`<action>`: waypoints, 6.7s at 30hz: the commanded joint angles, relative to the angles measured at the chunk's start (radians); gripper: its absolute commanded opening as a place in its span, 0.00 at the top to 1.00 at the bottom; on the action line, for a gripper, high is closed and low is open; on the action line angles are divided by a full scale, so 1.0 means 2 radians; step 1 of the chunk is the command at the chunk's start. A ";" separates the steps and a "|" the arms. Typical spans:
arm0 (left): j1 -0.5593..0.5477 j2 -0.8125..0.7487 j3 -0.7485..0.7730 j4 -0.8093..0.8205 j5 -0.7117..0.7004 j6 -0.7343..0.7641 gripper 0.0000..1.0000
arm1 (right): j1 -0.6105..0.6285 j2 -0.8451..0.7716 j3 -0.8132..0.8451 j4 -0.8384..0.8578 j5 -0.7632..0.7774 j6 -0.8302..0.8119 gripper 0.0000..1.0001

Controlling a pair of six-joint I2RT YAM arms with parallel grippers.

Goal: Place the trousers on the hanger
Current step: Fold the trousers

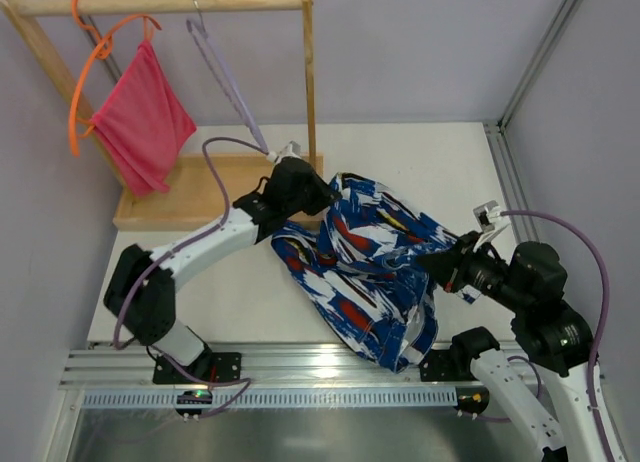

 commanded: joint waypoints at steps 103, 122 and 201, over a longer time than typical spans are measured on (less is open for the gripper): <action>0.096 -0.306 0.225 -0.532 -0.177 0.257 1.00 | -0.113 0.119 0.266 0.012 0.393 -0.067 0.96; 0.080 -0.284 -0.126 -0.282 -0.041 0.156 0.31 | -0.113 0.168 0.169 -0.008 0.533 -0.056 0.96; 0.548 -0.067 -0.110 -0.407 -0.206 -0.075 0.28 | -0.138 0.140 0.058 0.064 0.543 -0.004 0.96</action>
